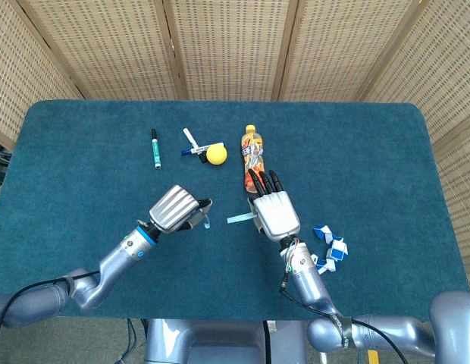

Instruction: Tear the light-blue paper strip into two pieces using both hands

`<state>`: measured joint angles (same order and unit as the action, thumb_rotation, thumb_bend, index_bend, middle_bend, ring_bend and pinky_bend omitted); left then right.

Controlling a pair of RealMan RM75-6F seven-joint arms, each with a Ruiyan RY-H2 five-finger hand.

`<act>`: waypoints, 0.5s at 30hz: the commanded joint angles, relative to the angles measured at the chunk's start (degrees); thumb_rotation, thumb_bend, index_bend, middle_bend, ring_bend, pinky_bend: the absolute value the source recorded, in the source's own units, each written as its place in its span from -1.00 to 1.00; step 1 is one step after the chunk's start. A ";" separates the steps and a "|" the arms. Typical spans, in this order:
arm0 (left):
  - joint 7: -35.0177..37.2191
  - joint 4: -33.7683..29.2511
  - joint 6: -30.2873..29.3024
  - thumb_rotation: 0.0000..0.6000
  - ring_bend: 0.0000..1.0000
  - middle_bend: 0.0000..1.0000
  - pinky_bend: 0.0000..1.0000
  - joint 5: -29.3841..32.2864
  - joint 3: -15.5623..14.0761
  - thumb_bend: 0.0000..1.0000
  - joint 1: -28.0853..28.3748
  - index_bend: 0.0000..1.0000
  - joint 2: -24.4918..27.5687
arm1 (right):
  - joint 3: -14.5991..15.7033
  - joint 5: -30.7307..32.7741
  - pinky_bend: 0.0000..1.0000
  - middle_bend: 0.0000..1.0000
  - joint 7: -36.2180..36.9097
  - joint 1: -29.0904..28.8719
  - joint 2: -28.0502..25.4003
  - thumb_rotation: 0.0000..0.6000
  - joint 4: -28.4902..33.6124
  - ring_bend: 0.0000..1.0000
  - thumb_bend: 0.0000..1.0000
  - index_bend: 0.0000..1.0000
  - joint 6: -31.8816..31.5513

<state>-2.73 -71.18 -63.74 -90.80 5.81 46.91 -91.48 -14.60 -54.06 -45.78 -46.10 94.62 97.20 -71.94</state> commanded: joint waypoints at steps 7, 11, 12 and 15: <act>7.59 8.82 -3.74 1.00 1.00 0.89 0.88 -0.02 -3.72 0.18 -5.42 0.56 3.71 | 0.26 0.91 -1.00 -1.00 2.49 0.55 -0.16 1.00 -4.00 -1.00 0.03 0.31 1.50; 9.80 13.67 -6.18 1.00 0.25 0.09 0.47 -0.61 -4.45 -0.66 -7.21 0.00 4.14 | 0.38 0.81 -1.00 -1.00 3.49 0.58 0.79 1.00 -5.74 -1.00 -0.60 -0.41 1.82; 9.90 14.73 -6.27 1.00 -0.12 -0.31 0.20 -0.46 -4.64 -0.87 -7.65 -0.28 4.46 | 0.30 0.74 -1.00 -1.00 3.96 0.65 0.98 1.00 -5.95 -1.00 -0.87 -0.72 1.83; 10.02 14.61 -5.81 1.00 -0.73 -0.94 -0.28 1.63 -3.99 -1.00 -8.93 -0.78 6.13 | -0.41 1.28 -1.00 -1.00 5.16 0.94 0.48 1.00 -4.91 -1.00 -1.00 -1.00 2.07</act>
<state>6.73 -56.08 -69.33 -90.43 1.59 38.90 -86.47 -14.67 -53.00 -40.93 -45.31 95.32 91.83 -69.96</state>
